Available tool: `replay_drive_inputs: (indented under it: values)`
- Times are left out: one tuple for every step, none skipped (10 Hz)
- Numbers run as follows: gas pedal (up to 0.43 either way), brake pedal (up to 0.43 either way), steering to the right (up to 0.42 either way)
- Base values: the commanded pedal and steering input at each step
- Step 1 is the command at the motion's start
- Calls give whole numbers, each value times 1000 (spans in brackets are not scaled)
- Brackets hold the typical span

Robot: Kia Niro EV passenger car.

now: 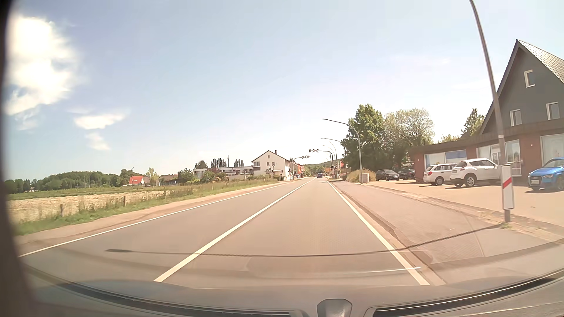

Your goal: Follow the waypoints while adhering to traffic rules and regulations

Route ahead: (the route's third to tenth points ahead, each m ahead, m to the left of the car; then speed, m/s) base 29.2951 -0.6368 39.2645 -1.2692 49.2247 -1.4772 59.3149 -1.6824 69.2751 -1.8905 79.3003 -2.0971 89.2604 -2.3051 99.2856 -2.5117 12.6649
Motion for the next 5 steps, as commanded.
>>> replay_drive_inputs:
  values:
    - [0,6,13]
    - [0,6,12]
    - [0,6,11]
    - [0,6,11]
    - [0,6,10]
